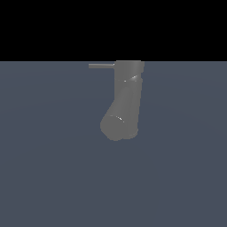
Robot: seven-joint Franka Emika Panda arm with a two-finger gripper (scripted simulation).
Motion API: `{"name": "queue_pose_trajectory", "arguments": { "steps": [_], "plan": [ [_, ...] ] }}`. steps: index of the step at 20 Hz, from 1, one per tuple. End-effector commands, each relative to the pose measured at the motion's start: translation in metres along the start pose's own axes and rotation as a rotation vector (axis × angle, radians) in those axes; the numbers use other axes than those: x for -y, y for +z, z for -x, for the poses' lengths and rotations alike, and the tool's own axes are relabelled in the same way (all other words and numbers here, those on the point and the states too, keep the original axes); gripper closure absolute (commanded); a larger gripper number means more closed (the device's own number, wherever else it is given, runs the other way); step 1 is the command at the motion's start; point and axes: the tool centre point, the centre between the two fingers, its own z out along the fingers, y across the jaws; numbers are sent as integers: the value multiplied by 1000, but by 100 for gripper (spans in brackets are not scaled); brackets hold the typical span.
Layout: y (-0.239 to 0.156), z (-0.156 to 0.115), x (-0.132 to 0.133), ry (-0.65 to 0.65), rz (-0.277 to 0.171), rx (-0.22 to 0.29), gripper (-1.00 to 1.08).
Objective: Turn on the faucet by rotating a designated handle.
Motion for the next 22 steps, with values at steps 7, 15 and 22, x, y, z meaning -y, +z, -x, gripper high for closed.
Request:
{"name": "queue_pose_trajectory", "arguments": {
  "steps": [7, 15, 22],
  "plan": [
    [0, -3, 1, 12, -6, 2, 108],
    [4, -24, 3, 98, -45, 10, 108],
    [12, -57, 5, 240, -96, 31, 108]
  ]
}}
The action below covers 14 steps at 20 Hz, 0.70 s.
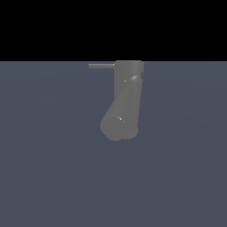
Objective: Turn on the faucet by rotating a designated handle.
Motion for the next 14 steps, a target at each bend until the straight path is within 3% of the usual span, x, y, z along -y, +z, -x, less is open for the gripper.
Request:
{"name": "queue_pose_trajectory", "arguments": {
  "steps": [1, 14],
  "plan": [
    [4, -13, 4, 60, -19, 10, 108],
    [37, -84, 23, 402, -76, 68, 108]
  ]
}}
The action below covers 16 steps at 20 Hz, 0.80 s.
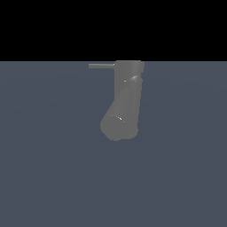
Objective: Turn on the faucet by rotating a designated handle.
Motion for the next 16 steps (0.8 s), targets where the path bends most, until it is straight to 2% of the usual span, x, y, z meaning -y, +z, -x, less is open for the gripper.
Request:
{"name": "queue_pose_trajectory", "arguments": {
  "steps": [1, 16],
  "plan": [
    [8, -12, 8, 70, -6, 10, 108],
    [65, -80, 50, 491, 3, 32, 108]
  ]
}}
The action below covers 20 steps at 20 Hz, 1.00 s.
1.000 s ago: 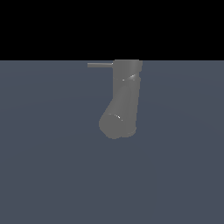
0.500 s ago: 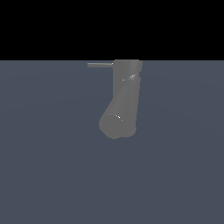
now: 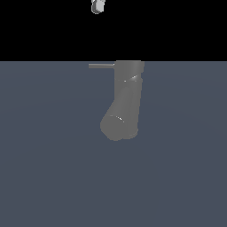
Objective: Turn on the faucet by rotating a designated handle.
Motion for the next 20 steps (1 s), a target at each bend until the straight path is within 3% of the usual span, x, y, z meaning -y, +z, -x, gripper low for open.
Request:
{"name": "queue_pose_trajectory", "arguments": {
  "steps": [1, 10, 20],
  "plan": [
    [11, -7, 11, 72, 3, -3, 108],
    [50, -32, 47, 324, 17, -36, 108],
    [95, -57, 82, 591, 18, -109, 108]
  ]
}}
